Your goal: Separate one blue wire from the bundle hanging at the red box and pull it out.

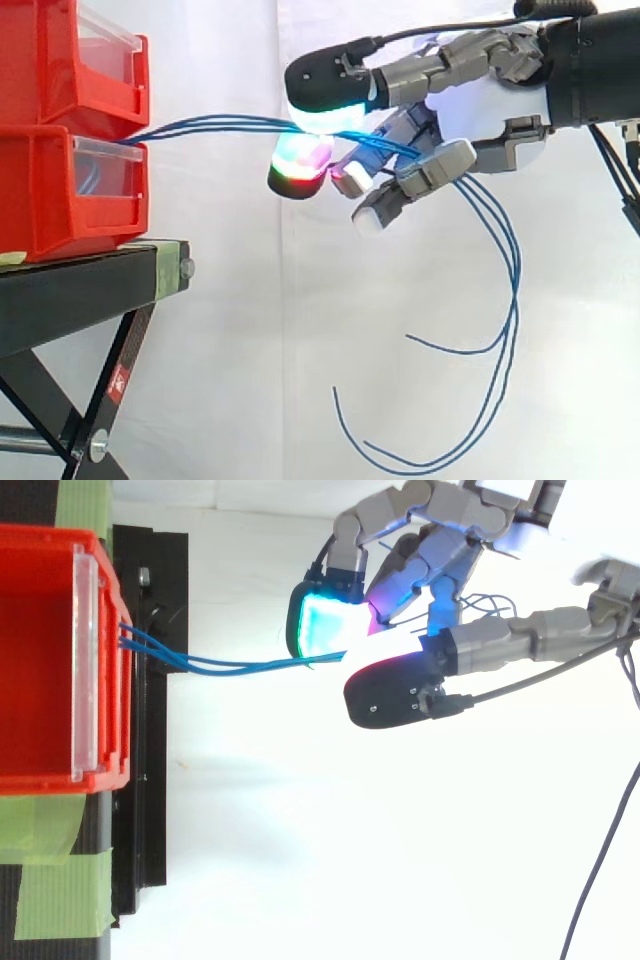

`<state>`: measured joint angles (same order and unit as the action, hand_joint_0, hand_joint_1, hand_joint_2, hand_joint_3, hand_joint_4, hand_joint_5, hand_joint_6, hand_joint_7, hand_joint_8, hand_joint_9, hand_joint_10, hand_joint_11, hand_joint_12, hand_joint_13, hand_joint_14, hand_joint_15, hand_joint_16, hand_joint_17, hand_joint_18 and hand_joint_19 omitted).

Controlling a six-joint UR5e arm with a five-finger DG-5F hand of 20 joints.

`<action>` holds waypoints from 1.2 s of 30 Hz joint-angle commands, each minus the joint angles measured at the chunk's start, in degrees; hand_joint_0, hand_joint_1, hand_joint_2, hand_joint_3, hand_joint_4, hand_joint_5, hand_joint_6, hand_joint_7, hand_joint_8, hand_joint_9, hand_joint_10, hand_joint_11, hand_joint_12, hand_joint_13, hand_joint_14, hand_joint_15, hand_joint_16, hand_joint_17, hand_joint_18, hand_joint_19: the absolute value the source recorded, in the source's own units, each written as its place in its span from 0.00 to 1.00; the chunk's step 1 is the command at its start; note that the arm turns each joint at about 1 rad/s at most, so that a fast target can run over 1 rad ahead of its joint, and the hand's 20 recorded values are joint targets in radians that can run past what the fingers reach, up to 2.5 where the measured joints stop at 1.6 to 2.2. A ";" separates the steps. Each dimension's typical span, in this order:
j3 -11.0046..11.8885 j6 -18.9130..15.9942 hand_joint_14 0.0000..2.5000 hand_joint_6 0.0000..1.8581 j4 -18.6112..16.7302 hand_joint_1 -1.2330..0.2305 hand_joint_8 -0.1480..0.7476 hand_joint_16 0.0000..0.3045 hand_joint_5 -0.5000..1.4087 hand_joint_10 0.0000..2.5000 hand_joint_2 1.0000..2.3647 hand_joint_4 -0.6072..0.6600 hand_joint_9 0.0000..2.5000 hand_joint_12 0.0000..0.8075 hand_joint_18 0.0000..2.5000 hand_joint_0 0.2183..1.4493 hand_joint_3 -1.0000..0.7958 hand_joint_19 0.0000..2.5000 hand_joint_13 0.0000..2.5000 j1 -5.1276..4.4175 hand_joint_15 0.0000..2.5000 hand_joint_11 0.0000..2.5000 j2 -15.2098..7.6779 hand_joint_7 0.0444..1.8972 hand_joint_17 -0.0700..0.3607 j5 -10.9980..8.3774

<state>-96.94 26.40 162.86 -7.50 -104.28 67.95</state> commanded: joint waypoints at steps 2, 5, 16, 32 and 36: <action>0.00 2.87 0.19 0.45 -0.26 0.25 0.54 0.15 0.14 0.01 0.01 0.63 0.38 0.38 0.25 0.38 0.39 0.28 0.56 0.03 0.61 0.50 0.04 0.54 0.41 -0.27; 0.00 3.04 0.19 0.45 -0.53 0.23 0.54 0.15 0.14 0.01 0.01 0.63 0.38 0.38 0.25 0.39 0.38 0.27 0.56 0.03 0.61 0.50 0.04 0.53 0.41 -0.36; 0.00 2.78 0.20 0.45 -0.53 0.29 0.55 0.15 0.15 0.01 0.01 0.63 0.40 0.39 0.25 0.38 0.37 0.28 0.57 0.03 0.60 0.50 0.04 0.52 0.40 -0.45; 0.00 -5.13 0.21 0.45 0.26 0.38 0.56 0.15 0.15 0.01 0.02 0.64 0.41 0.38 0.25 0.33 0.42 0.28 0.57 -0.59 0.59 0.50 0.04 0.55 0.41 -0.71; -0.53 -9.53 0.21 0.45 0.61 0.38 0.55 0.15 0.15 0.01 0.02 0.64 0.41 0.39 0.25 0.33 0.41 0.28 0.57 -0.68 0.60 0.50 -0.05 0.55 0.41 -0.62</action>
<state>-97.09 20.43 163.29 -8.08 -104.26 67.24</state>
